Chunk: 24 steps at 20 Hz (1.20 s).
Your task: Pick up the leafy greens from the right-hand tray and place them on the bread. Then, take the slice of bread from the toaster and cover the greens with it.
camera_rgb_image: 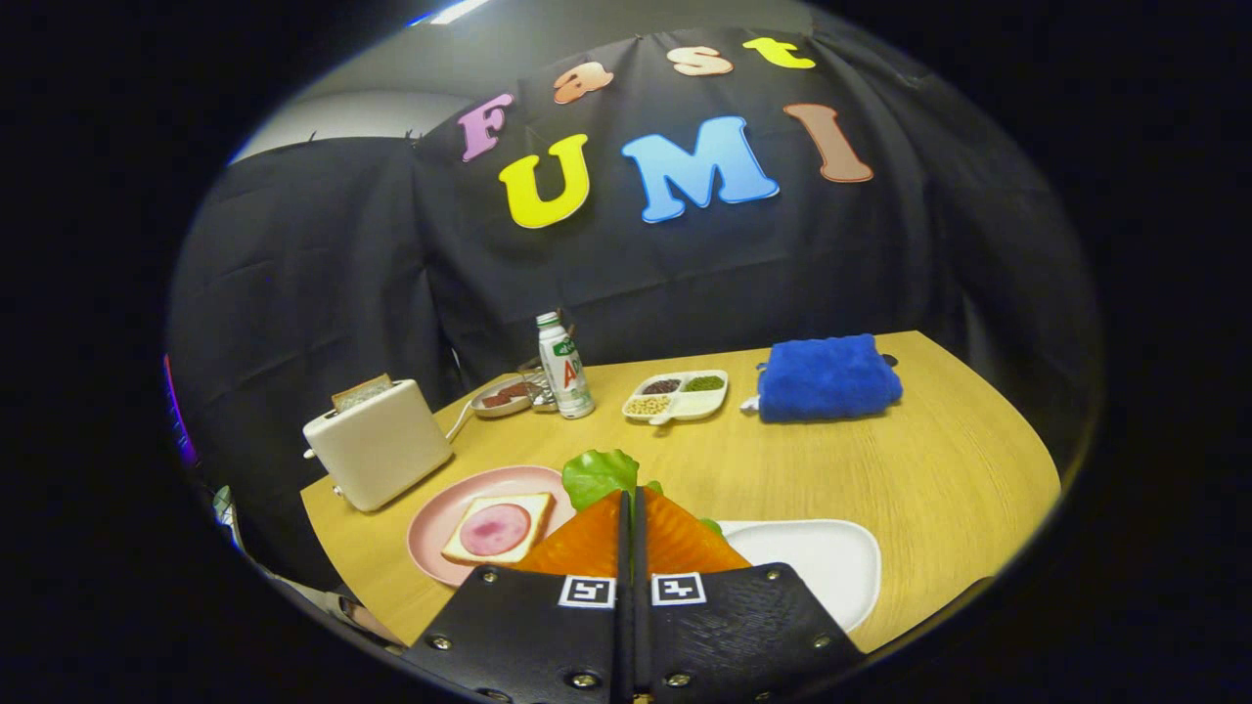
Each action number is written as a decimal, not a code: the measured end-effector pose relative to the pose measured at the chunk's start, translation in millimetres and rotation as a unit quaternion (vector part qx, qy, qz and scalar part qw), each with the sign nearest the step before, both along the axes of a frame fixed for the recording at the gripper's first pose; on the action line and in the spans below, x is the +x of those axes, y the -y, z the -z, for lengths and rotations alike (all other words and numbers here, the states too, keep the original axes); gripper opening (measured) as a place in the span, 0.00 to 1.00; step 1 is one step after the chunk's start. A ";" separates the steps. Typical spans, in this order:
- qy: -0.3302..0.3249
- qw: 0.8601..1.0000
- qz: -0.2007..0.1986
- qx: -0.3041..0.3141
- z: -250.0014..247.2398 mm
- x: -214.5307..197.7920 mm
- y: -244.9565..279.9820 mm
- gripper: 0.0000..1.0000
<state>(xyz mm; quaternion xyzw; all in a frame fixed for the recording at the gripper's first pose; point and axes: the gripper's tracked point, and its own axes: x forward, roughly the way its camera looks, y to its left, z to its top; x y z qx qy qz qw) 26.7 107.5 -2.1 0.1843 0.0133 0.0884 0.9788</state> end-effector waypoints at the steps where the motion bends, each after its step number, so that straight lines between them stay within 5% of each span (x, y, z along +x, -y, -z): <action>1: 0.006 1.000 -0.005 -0.003 -8.5 5.5 -10.8 0.00; 12: -0.002 0.995 -0.092 -0.030 -8.8 57.7 -140.9 0.00; 19: -0.026 0.994 -0.095 -0.050 11.9 71.8 -161.4 0.00; 20: -0.023 0.994 -0.089 -0.054 10.5 71.7 -157.5 0.06; 22: -0.004 0.996 -0.058 -0.074 -2.0 71.7 -143.9 0.33; 24: 0.026 0.994 -0.005 -0.103 -19.4 67.5 -119.2 0.90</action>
